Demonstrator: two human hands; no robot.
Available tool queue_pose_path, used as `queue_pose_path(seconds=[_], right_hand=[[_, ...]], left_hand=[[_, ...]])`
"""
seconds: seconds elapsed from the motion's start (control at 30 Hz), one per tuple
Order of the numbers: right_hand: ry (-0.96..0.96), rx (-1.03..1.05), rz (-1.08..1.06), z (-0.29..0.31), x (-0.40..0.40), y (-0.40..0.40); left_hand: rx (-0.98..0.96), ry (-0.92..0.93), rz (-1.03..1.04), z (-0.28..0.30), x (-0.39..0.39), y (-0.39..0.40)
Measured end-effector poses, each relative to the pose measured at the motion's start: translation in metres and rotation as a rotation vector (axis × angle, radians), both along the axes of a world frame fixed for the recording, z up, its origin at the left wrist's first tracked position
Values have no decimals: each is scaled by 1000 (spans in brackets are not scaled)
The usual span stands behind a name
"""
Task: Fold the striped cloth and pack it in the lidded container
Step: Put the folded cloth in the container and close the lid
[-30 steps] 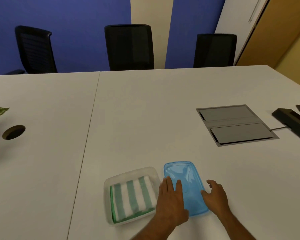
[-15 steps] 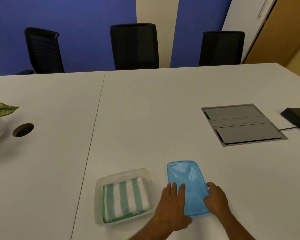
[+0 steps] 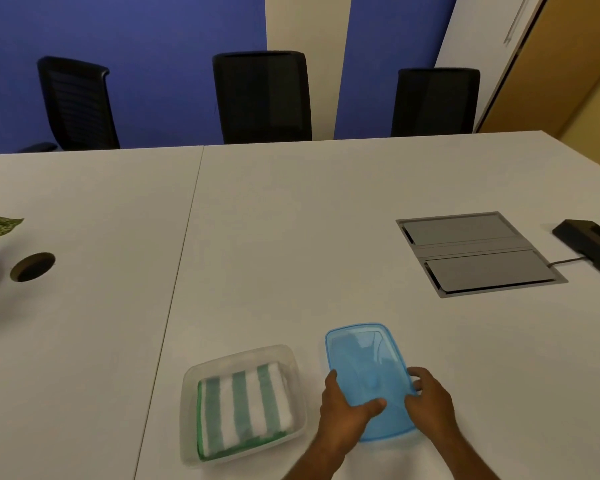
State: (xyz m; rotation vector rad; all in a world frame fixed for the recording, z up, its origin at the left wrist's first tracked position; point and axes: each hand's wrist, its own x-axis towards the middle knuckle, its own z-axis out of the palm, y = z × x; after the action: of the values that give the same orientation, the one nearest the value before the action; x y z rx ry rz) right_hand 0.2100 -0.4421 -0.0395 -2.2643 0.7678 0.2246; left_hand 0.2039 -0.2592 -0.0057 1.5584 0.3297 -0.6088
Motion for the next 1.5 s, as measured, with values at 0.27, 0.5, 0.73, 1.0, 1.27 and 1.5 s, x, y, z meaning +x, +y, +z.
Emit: queue_pose_path(seconds=[0.27,0.5,0.73,1.0,1.27,1.5], right_hand=[[-338,708,-175,57,-5,16],[-715,202,222,96,-17,64],[-1053,-214,699,100,-22,100],[-482,514,448,110,-25,139],[-232,703,172,79,-14,178],[-135,518,211,64,-11,196]], left_hand=[[-277,47,185,35,4,11],[-458,152,273,87,30,65],[-707,136,261,102,32,152],[-699,104,255,81,-2,218],[-115,-124,529,62,-29,221],[465,-363,507,25,-31,219]])
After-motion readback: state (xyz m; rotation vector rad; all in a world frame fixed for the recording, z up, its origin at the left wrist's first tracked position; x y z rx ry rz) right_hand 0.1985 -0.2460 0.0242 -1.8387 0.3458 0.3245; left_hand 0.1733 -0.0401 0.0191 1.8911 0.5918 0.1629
